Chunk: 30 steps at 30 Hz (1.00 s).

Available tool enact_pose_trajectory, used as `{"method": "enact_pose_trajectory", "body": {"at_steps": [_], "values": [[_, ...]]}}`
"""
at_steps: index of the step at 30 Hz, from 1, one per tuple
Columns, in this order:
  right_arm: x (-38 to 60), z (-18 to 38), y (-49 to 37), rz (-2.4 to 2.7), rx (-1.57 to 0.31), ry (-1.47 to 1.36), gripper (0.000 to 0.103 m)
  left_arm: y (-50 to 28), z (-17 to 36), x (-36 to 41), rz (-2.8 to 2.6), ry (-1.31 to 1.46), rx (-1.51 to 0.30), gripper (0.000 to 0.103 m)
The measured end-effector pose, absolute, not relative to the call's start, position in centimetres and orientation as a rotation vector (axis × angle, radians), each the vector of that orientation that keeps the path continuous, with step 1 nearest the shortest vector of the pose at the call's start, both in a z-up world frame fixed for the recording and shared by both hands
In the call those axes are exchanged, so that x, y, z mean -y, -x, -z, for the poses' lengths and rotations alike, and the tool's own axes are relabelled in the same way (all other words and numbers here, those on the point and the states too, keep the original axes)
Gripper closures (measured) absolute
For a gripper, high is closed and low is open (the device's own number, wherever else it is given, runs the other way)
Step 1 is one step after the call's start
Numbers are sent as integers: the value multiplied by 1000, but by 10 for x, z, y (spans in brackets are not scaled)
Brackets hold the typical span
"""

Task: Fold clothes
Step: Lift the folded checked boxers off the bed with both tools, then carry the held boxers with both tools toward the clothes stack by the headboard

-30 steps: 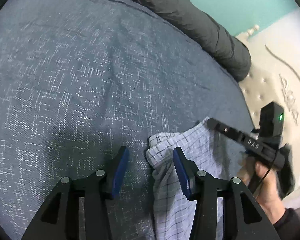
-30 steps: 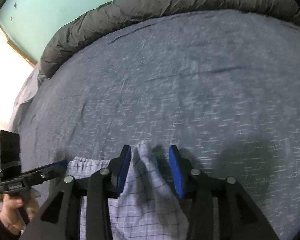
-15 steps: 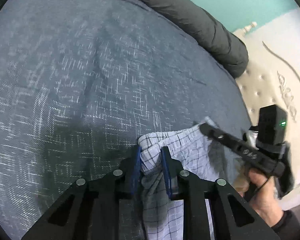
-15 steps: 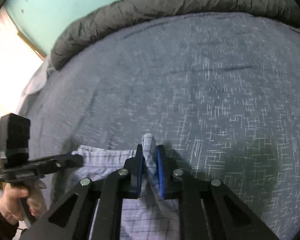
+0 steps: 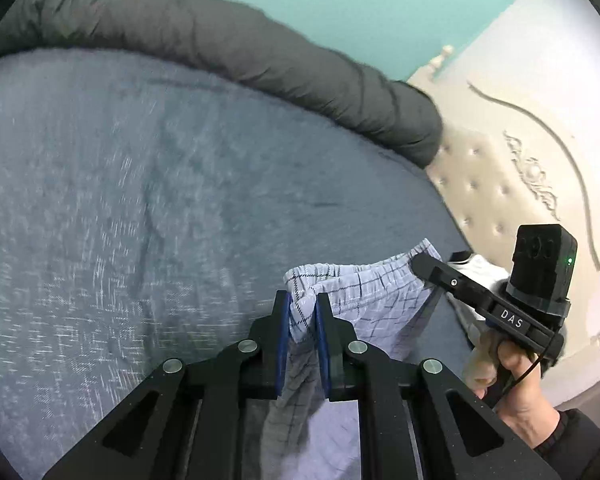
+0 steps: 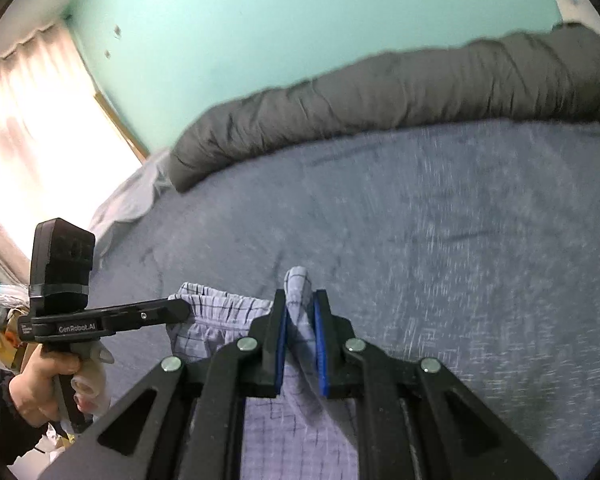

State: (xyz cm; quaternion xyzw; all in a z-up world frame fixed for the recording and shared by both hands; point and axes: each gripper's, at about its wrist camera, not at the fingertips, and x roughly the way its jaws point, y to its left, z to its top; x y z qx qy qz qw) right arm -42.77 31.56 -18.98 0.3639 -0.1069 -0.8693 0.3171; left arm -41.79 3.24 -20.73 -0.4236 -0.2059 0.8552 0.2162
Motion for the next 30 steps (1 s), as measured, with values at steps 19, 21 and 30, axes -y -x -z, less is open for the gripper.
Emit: {"method": "enact_pose_trajectory", "body": {"at_steps": [19,21,30], "values": [[-362,5,317,2379,215,-594,92,323,6,-72,-2437,844,403,90],[-366,-2,310,2383,208,-585,92,315,-3,-77,-2434,833,398,90],[-383,-22,267,2411,179,-574,92,280,-25,-101,-2420,821,352,90]]}}
